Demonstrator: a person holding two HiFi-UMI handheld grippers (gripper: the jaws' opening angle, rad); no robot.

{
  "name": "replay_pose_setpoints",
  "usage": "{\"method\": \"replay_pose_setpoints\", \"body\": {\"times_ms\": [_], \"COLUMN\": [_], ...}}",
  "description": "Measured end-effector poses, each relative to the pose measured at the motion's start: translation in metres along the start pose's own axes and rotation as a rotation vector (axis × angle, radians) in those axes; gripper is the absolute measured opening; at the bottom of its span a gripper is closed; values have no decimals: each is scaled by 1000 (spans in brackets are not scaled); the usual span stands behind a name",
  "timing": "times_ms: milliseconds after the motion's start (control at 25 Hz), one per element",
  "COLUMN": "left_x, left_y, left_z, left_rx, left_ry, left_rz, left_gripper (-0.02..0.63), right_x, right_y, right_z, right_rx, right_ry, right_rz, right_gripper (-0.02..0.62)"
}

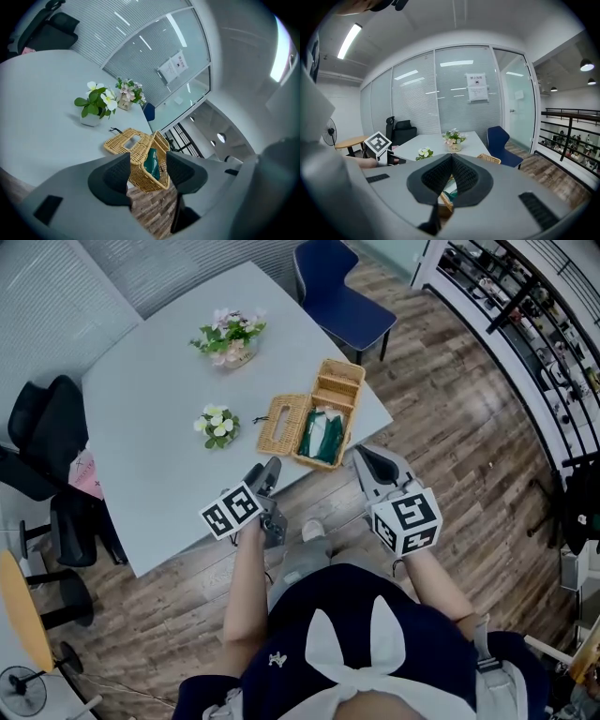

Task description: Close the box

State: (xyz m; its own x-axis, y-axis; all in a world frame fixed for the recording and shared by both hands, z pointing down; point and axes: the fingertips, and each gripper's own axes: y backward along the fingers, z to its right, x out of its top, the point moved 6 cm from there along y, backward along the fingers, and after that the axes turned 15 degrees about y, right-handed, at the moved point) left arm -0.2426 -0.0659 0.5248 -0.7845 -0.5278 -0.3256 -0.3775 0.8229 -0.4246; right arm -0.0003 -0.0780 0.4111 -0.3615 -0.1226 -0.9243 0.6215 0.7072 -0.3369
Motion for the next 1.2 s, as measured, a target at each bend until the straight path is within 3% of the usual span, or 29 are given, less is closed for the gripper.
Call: {"method": "replay_pose_setpoints", "body": {"times_ms": [600,1200], "left_x": [28,23], "left_y": [-43,-77], "left_z": [-67,-101], "left_rx": [-14,-73], "left_ry": [343,707], "left_rz": [-45,-39], "left_gripper": [232,232], "right_x": [-1,-5], "right_y": [-45,-54], "right_z": [14,18], "right_rx": [-16,-22], "right_ry": [3,12], "right_rz": [-42,-74], "right_gripper": [6,6]}}
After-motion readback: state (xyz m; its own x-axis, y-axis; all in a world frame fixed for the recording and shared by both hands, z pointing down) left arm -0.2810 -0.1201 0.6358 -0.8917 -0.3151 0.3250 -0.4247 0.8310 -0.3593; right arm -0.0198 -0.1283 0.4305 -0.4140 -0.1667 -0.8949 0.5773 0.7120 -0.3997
